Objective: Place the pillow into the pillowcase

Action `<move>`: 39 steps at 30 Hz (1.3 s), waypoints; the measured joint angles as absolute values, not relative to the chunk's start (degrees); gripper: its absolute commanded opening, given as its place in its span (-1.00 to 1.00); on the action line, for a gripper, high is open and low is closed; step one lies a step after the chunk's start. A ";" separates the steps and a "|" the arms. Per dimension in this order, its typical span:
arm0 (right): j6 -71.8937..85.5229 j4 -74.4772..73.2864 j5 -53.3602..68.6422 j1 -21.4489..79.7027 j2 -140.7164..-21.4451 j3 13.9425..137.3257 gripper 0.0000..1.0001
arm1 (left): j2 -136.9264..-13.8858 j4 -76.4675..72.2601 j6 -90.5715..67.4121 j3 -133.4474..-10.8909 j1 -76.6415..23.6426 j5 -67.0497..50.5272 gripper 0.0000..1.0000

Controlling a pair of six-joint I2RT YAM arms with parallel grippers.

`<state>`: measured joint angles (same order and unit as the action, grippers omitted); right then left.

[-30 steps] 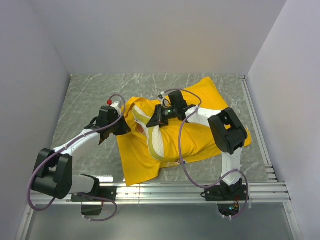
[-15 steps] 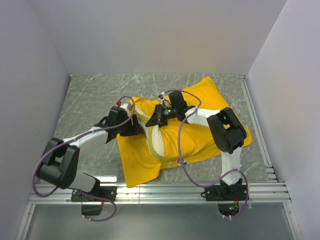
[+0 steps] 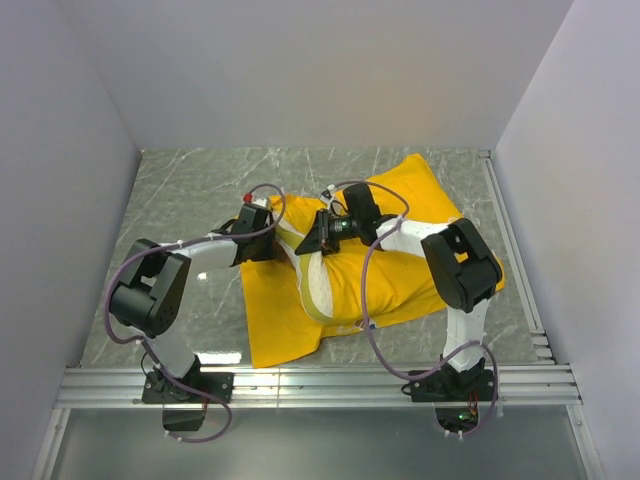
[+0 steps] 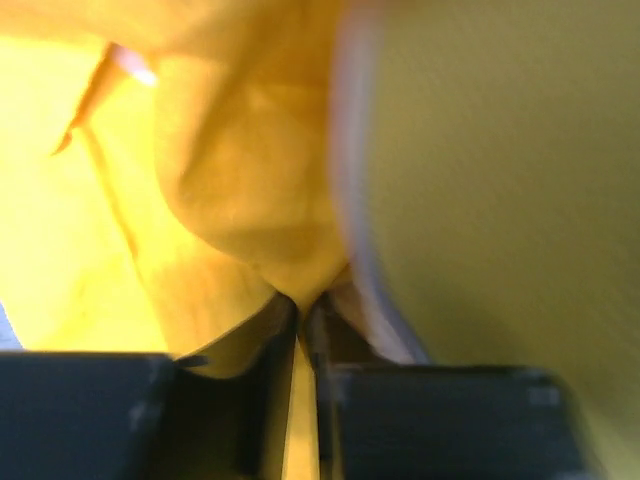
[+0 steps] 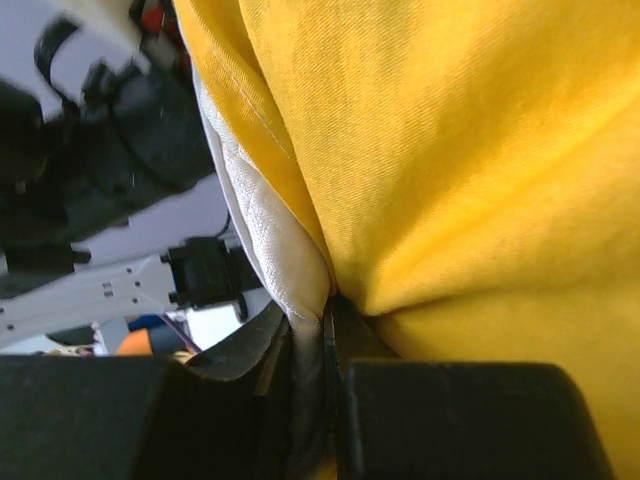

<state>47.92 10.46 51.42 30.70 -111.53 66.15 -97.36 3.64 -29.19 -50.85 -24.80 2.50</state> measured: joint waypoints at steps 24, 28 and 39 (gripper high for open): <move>8.80 -20.64 45.87 37.45 -116.97 81.67 -1.00 | -85.32 23.33 -19.94 -62.43 -4.12 -21.87 -0.99; 7.09 -26.74 46.00 37.76 -120.88 88.27 -1.00 | -80.55 23.81 -18.85 -62.13 -4.89 -26.55 -0.99; 5.91 -37.65 47.62 37.91 -128.09 98.76 -1.00 | -69.30 30.15 -12.60 -59.77 -9.15 -34.04 -0.99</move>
